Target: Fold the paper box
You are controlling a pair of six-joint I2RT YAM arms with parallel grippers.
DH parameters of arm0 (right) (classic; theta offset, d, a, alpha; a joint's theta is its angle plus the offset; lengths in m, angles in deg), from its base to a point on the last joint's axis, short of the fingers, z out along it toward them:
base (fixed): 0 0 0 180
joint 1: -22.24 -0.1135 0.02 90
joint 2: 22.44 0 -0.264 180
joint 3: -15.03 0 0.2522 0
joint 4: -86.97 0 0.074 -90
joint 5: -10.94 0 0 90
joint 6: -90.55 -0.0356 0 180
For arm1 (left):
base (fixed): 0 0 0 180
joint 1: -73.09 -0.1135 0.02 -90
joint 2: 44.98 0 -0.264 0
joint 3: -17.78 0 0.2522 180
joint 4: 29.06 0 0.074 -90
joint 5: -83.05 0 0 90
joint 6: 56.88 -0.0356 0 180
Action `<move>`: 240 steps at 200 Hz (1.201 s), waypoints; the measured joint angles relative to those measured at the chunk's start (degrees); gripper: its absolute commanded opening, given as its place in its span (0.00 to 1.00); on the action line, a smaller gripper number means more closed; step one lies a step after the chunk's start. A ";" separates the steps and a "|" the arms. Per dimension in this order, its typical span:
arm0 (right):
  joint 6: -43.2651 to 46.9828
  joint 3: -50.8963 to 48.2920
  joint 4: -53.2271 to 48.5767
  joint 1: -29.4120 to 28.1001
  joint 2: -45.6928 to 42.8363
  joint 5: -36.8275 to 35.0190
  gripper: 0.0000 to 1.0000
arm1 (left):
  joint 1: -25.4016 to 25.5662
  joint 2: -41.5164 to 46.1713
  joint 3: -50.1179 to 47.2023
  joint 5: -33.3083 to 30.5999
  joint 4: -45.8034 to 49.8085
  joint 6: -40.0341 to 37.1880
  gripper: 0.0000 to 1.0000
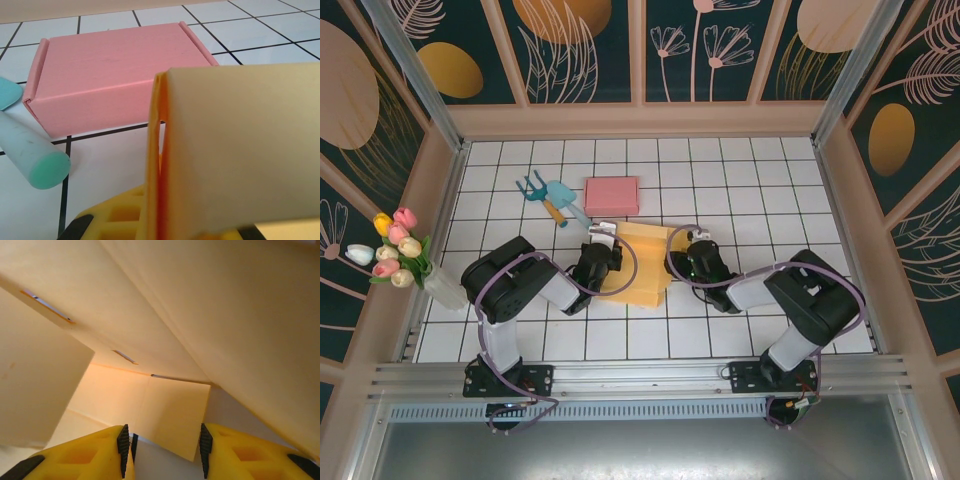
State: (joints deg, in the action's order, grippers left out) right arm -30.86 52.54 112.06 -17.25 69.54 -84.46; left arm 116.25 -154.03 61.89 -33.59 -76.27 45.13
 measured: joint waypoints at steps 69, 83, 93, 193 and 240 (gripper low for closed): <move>3.72 2.21 4.31 -4.85 -0.31 2.12 0.44 | -0.31 -0.09 0.11 -0.74 0.07 0.00 0.00; 3.98 3.63 4.59 -5.42 1.51 2.49 0.44 | -0.31 -0.09 0.11 -0.63 0.04 0.00 0.00; 3.98 4.55 4.79 -5.60 3.23 2.51 0.44 | -0.31 -0.09 0.11 -0.63 0.04 0.00 0.00; 4.44 5.95 0.44 -6.40 2.64 1.86 0.44 | -0.31 -0.13 0.11 -0.63 0.00 0.02 0.00; 6.36 2.84 -11.06 -9.75 -10.47 -4.50 0.44 | -0.28 -0.17 0.20 -0.20 -0.07 0.00 0.00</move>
State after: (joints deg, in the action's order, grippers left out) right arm -24.50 55.38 101.00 -26.99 59.07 -88.97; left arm 115.96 -154.21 62.09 -33.78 -76.34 45.13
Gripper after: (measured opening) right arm 0.441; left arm 0.099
